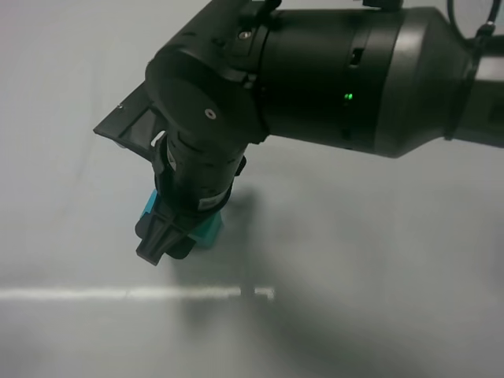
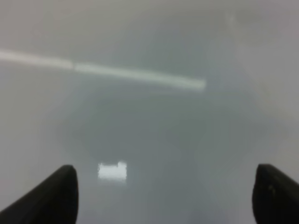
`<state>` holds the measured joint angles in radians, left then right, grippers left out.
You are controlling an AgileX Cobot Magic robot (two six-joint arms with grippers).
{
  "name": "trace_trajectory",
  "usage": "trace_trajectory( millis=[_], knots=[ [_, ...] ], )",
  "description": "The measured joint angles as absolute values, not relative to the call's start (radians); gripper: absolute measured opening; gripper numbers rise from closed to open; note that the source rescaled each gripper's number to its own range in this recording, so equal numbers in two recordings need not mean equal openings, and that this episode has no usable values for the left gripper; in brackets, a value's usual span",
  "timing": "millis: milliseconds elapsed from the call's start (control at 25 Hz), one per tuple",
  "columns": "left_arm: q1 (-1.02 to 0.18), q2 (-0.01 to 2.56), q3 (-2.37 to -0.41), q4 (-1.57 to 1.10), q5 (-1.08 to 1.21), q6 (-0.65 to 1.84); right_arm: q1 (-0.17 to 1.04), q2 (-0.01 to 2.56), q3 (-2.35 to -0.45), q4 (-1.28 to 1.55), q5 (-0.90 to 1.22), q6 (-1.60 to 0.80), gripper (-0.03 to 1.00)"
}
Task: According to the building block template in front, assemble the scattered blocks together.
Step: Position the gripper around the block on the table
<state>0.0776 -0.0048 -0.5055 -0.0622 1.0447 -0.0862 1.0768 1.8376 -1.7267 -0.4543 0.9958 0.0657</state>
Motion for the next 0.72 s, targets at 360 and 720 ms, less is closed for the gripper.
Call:
trace_trajectory(
  millis=[360, 720],
  knots=[
    [0.078, -0.005, -0.505, -0.062, 1.043, -0.085, 1.077, 1.845, -1.732, -0.467, 1.005, 0.119, 0.87],
    [0.078, -0.005, -0.505, -0.062, 1.043, -0.085, 1.077, 1.851, -1.732, -0.471, 0.995, 0.138, 0.36]
  ],
)
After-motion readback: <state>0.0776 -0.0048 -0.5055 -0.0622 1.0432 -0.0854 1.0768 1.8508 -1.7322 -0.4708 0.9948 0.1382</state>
